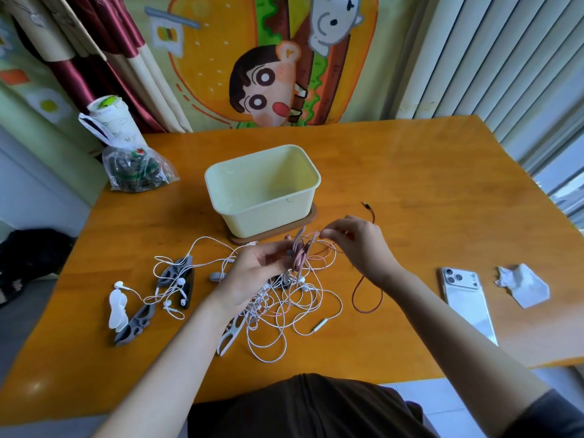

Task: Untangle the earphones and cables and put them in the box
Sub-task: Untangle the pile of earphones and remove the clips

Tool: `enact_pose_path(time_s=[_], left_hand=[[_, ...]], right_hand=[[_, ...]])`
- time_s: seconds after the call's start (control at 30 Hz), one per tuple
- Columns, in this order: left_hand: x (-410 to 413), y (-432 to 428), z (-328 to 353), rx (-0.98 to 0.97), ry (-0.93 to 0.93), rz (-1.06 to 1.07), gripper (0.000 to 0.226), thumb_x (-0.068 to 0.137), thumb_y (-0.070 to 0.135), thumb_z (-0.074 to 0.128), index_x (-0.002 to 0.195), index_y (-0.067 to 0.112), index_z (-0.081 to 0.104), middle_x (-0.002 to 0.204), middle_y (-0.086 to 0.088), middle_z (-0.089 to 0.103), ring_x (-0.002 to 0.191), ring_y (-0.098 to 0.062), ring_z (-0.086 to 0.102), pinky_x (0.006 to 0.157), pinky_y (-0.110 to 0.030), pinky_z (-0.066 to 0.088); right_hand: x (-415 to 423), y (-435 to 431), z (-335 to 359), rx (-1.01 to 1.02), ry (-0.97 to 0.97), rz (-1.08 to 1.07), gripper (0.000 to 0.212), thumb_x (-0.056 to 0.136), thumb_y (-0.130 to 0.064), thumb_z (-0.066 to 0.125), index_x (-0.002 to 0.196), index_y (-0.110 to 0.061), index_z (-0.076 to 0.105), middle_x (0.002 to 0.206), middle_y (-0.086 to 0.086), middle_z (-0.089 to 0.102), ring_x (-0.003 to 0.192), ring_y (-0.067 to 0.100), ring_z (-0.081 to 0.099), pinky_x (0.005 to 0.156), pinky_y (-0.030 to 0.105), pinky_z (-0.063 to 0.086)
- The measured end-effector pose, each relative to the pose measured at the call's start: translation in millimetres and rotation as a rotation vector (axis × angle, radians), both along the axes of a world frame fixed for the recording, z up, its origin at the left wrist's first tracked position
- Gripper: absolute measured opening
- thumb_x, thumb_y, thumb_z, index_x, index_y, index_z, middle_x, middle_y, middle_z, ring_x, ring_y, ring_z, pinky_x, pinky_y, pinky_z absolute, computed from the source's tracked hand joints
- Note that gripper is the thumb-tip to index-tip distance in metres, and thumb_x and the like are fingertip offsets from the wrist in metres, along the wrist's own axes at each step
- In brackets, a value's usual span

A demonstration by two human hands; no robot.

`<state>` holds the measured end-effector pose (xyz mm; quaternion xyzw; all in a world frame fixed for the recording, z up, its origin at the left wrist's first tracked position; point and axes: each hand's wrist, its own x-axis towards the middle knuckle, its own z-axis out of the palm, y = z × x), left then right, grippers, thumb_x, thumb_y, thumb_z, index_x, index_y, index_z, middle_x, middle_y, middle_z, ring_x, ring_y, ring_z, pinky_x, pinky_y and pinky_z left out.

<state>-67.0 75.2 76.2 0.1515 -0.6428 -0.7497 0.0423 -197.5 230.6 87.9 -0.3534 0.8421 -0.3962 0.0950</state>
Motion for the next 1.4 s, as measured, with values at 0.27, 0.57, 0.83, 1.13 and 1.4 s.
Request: enact_pose_path(time_s=[0.27,0.57,0.83,1.13,1.4], left_hand=[[-19,8,11,0.342,0.104,0.186,0.034,0.086,0.0,0.049,0.102,0.018,0.072,0.101,-0.001,0.073,0.095,-0.013,0.068,0.08,-0.023,0.054],[-26,0,-1,0.262,-0.014,0.538,0.022,0.095,0.009,0.053,0.107,0.023,0.065,0.113,0.0,0.068,0.111,-0.018,0.06,0.09,-0.034,0.046],[-16,-20,-31,-0.762,-0.097,0.577,0.027,0.084,-0.003,0.066,0.11,0.003,0.069,0.108,-0.015,0.067,0.1,-0.025,0.063,0.078,-0.022,0.048],[1,-15,-43,-0.701,-0.131,0.144,0.034,0.082,-0.001,0.067,0.115,0.009,0.068,0.109,0.001,0.064,0.102,-0.009,0.057,0.072,-0.001,0.042],[4,7,-15,-0.037,-0.032,-0.065,0.034,0.08,0.002,0.066,0.098,0.03,0.075,0.097,0.006,0.074,0.095,-0.006,0.065,0.082,-0.02,0.051]], right_hand=[[40,-22,-20,0.056,-0.131,0.029,0.025,0.1,-0.012,0.039,0.089,-0.01,0.062,0.074,-0.002,0.059,0.065,0.015,0.053,0.057,0.022,0.038],[64,-22,-31,0.111,-0.027,0.111,0.029,0.101,-0.016,0.036,0.093,-0.011,0.063,0.078,0.003,0.065,0.08,0.022,0.055,0.076,0.039,0.044],[71,-13,-22,0.214,0.065,0.204,0.03,0.1,-0.031,0.039,0.097,-0.016,0.065,0.081,0.002,0.069,0.077,0.022,0.063,0.08,0.035,0.047],[9,-1,-8,0.322,0.101,0.033,0.022,0.098,-0.027,0.045,0.093,-0.022,0.066,0.091,-0.008,0.054,0.091,0.016,0.05,0.08,0.034,0.039],[4,-5,-21,0.18,-0.118,0.001,0.018,0.094,-0.027,0.053,0.094,-0.013,0.065,0.09,0.0,0.054,0.092,0.022,0.054,0.075,0.03,0.041]])
